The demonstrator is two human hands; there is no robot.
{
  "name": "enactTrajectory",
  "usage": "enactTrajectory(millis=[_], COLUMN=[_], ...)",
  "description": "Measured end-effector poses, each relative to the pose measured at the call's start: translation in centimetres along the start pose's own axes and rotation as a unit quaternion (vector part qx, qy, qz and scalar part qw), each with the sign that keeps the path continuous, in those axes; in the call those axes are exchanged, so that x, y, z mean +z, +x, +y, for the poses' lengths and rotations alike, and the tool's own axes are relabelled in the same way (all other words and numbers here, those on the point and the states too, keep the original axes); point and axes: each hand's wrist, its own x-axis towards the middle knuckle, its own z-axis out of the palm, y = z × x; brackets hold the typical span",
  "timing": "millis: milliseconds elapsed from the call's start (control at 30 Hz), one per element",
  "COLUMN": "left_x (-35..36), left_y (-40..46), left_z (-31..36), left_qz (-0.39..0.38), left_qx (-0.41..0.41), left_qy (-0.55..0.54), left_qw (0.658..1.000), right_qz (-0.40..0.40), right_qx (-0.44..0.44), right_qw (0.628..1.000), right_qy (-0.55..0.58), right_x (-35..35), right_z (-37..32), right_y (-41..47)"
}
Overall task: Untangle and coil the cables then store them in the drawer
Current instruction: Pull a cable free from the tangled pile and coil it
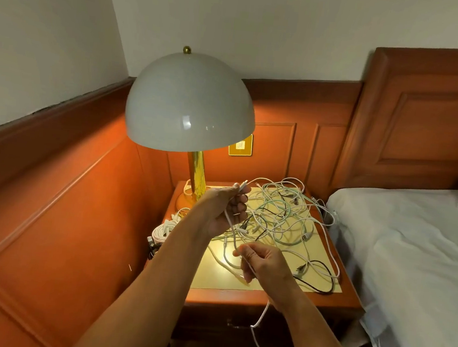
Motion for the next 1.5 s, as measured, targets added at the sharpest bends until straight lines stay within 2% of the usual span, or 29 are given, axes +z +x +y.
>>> enactTrajectory(millis=[133,300,433,533,633,733,867,933,1100,1300,1433,1500], left_x=[0.0,0.6,0.7,0.3,0.0,-0.5,-1.1,-0.9,-0.7,-2.2,-2.4,-2.3], left_y=[-1.1,-1.9,-2.2,-2.6,-3.0,-3.5,-3.9,-3.9,-4.2,-5.0,-5.3,-5.2], left_z=[0.1,-0.1,0.1,0.0,-0.8,-1.6,-2.2,-2.5,-2.9,-3.8,-4.3,-4.5], left_qz=[0.015,0.044,0.023,-0.012,-0.024,-0.021,0.012,0.022,0.010,0.022,-0.017,-0.020], left_qx=[0.043,0.074,0.076,0.050,0.021,0.011,0.025,0.038,0.066,0.133,0.130,0.125], left_qy=[0.035,0.096,0.094,0.062,0.040,0.002,-0.049,-0.070,-0.054,0.137,0.209,0.239], left_qw=[0.998,0.992,0.992,0.997,0.999,1.000,0.998,0.997,0.996,0.981,0.969,0.963], right_qz=[-0.042,-0.065,-0.005,0.066,0.095,0.071,-0.006,-0.038,-0.074,-0.112,-0.077,-0.038], right_qx=[-0.003,-0.048,-0.067,-0.082,-0.078,-0.048,0.001,0.012,0.024,0.078,0.024,-0.025], right_qw=[0.996,0.996,0.997,0.994,0.992,0.996,0.993,0.993,0.997,0.989,0.974,0.941], right_qy=[0.072,0.024,0.046,0.004,-0.034,-0.007,0.115,0.113,0.031,-0.050,-0.214,-0.337], right_x=[0.1,0.9,1.3,1.1,0.8,0.9,0.9,0.9,0.5,-2.7,-4.4,-4.7], right_z=[-0.4,-1.6,-1.7,-0.9,-0.3,0.4,1.6,1.7,2.6,1.6,-2.0,-4.0], right_y=[-0.6,-0.4,-0.4,-0.1,0.2,0.1,-0.3,-0.5,-0.7,1.0,3.3,4.6])
